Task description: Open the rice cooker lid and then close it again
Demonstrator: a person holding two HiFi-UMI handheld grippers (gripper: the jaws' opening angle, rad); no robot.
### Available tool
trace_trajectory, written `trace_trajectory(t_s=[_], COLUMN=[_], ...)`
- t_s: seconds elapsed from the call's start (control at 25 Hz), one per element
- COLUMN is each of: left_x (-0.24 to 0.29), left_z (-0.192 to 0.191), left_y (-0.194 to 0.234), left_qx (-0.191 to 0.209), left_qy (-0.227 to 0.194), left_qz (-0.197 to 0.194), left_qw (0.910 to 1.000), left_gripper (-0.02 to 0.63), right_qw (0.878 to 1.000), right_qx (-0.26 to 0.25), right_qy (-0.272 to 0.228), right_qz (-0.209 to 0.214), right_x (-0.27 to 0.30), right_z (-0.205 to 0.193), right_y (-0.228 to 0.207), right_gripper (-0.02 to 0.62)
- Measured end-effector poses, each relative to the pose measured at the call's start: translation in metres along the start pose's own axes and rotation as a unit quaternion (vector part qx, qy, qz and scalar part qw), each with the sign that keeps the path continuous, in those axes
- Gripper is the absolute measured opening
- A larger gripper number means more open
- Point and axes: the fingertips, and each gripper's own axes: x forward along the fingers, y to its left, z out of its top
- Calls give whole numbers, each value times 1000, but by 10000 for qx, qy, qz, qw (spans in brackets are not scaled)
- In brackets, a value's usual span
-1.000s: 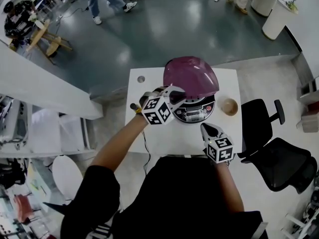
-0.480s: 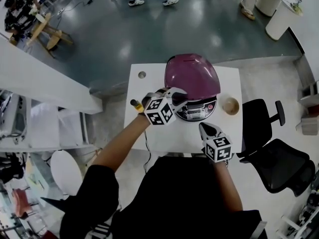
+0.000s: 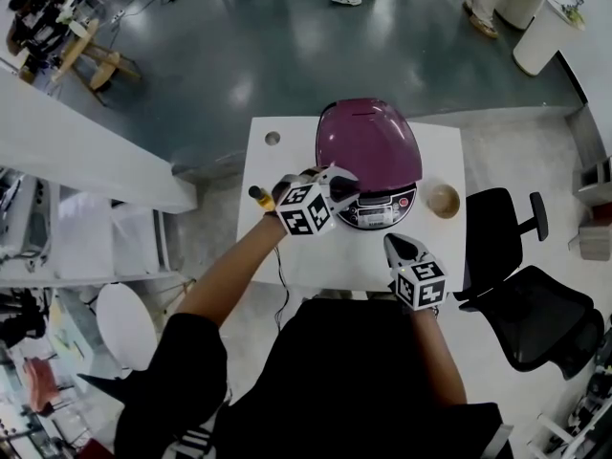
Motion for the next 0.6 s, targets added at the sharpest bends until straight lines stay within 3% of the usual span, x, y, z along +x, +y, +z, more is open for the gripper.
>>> trace_trajectory(t_s=[0.6], left_x=[13], left_z=[-19], left_y=[-12], left_qx=[-418], left_qy=[-7], left_qz=[-345], left_qw=[9985], left_gripper=[67], right_qw=[9999], right_qx=[54], right_qy=[154], right_qz=[-3], right_x=[-4], right_z=[-11], right_y=[-11], right_gripper=[0])
